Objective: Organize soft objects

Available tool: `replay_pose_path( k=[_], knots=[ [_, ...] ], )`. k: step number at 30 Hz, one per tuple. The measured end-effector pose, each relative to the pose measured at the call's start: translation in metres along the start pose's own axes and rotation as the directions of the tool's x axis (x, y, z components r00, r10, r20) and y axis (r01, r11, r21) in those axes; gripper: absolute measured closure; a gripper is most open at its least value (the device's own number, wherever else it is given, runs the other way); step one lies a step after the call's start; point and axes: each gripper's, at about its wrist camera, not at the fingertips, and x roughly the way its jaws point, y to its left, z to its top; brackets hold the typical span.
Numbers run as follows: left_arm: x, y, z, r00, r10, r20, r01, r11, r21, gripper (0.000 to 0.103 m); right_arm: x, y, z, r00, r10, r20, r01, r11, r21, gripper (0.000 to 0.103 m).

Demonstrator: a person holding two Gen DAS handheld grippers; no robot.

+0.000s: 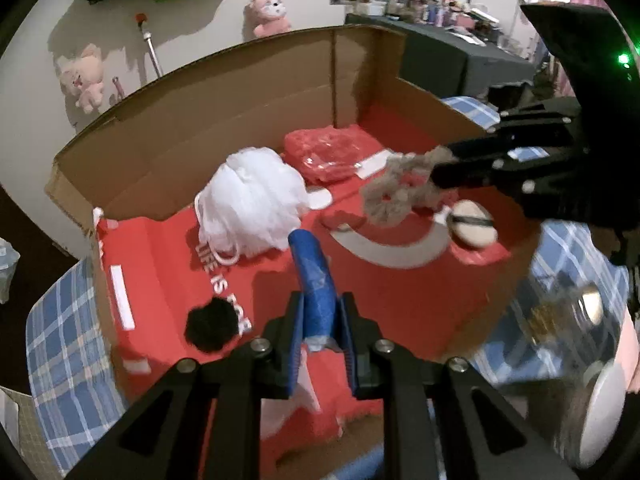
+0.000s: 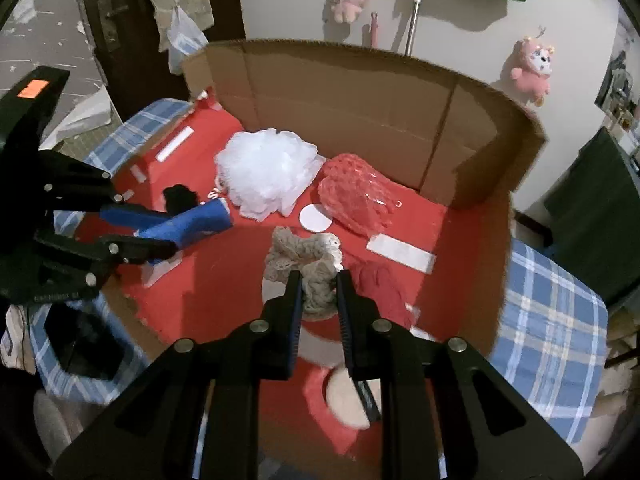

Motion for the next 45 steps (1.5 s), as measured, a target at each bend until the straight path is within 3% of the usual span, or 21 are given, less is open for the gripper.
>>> replay_pose_path(
  k=[10, 21, 24, 33, 35, 36, 37, 43, 45],
  knots=[
    [0.030, 0.005, 0.012, 0.999, 0.014, -0.033, -0.015, 1.000, -0.026, 0.083, 0.041, -0.001, 0.015, 0.997, 0.028, -0.069, -0.025, 0.999, 0.040, 0.085],
    [0.027, 0.003, 0.010, 0.999, 0.030, -0.015, -0.030, 0.999, -0.026, 0.041, 0.046, 0.004, 0.019, 0.993, -0.079, -0.093, 0.077, 0.997, -0.018, 0.082],
    [0.022, 0.000, 0.009, 1.000, 0.031, 0.002, -0.031, 0.999, -0.022, 0.035, 0.047, 0.005, 0.019, 0.990, -0.096, -0.101, 0.093, 0.995, -0.035, 0.079],
    [0.013, -0.006, 0.004, 0.999, 0.043, 0.024, -0.043, 0.999, -0.002, 0.032, 0.030, -0.004, 0.024, 0.994, -0.092, -0.063, 0.093, 0.996, 0.012, 0.077],
    [0.008, -0.005, 0.003, 0.998, 0.048, 0.032, -0.048, 0.999, -0.011, 0.031, 0.023, -0.002, 0.025, 0.994, -0.102, -0.049, 0.103, 0.995, 0.015, 0.067],
    [0.004, -0.004, 0.003, 0.998, 0.050, 0.038, -0.050, 0.999, -0.018, 0.031, 0.018, -0.002, 0.024, 0.994, -0.102, -0.037, 0.102, 0.995, 0.019, 0.048],
    [0.000, -0.003, 0.002, 0.998, 0.051, 0.047, -0.049, 0.998, -0.028, 0.030, 0.008, 0.001, 0.024, 0.995, -0.102, -0.008, 0.102, 0.995, 0.020, 0.038],
    [-0.045, -0.003, -0.007, 0.989, 0.034, 0.141, -0.018, 0.994, -0.108, 0.021, -0.056, 0.020, 0.018, 0.987, -0.111, 0.117, 0.110, 0.994, 0.020, 0.038],
    [-0.071, -0.010, -0.016, 0.978, 0.023, 0.206, 0.005, 0.991, -0.134, 0.011, -0.082, 0.032, 0.010, 0.979, -0.114, 0.170, 0.114, 0.993, 0.012, 0.037]
  ],
)
